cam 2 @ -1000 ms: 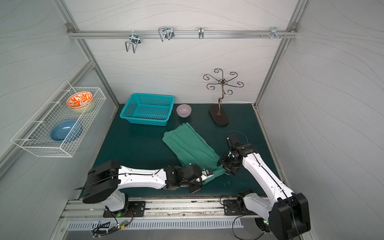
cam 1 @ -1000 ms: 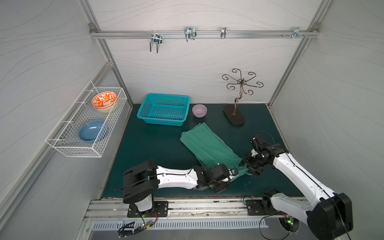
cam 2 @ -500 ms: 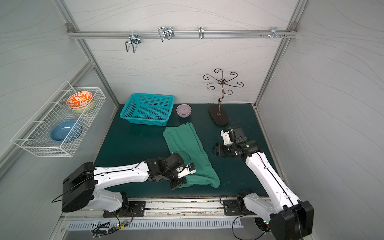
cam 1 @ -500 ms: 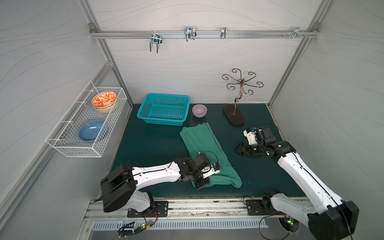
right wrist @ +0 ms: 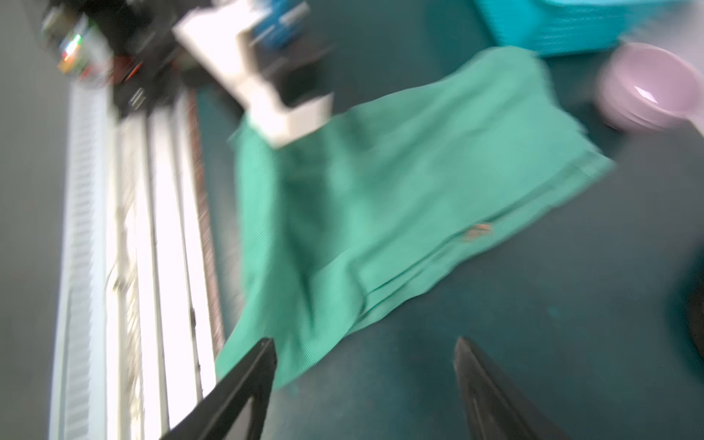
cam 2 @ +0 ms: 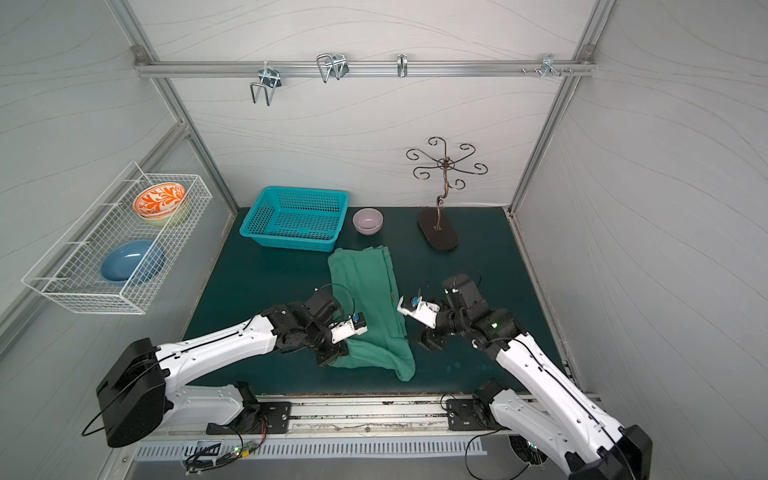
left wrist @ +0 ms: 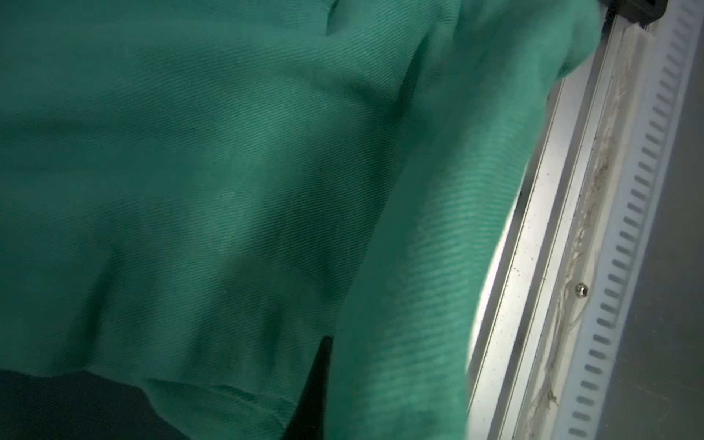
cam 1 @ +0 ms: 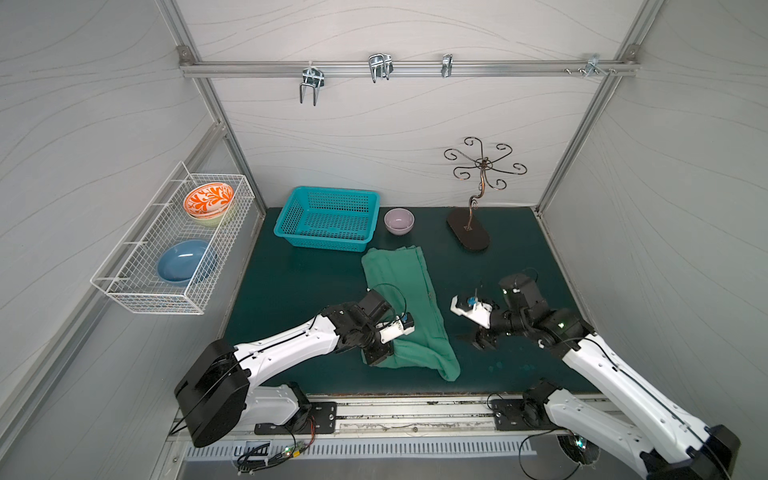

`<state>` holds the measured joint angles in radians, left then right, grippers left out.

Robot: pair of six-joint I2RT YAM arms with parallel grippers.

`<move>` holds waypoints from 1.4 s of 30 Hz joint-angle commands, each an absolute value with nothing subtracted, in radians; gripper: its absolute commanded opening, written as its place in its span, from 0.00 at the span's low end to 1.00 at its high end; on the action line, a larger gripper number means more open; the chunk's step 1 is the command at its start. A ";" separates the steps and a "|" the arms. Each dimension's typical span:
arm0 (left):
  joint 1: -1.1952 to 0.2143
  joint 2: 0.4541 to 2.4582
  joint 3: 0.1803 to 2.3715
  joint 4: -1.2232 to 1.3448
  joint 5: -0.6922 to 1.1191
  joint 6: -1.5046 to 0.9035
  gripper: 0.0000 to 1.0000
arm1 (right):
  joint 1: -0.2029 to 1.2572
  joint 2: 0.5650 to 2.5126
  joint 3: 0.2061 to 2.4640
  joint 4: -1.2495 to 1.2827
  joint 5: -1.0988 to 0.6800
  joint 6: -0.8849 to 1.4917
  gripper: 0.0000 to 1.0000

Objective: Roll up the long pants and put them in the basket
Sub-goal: Roll the long pant at the center of the board.

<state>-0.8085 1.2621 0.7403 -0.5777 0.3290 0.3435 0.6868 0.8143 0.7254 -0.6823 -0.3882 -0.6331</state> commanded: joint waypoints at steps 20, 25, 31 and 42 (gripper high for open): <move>-0.675 1.026 0.648 -0.765 0.229 0.550 0.00 | 1.255 1.194 0.621 -0.123 0.033 -0.359 0.89; -0.637 1.026 0.642 -0.769 0.195 0.564 0.00 | 1.326 1.271 0.660 -0.063 0.071 -0.249 0.93; -0.602 1.028 0.647 -0.762 0.150 0.569 0.07 | 1.348 1.331 0.679 0.022 0.046 -0.172 0.90; -0.568 1.025 0.647 -0.746 0.083 0.545 0.19 | 1.358 1.523 0.733 0.159 0.138 -0.024 0.50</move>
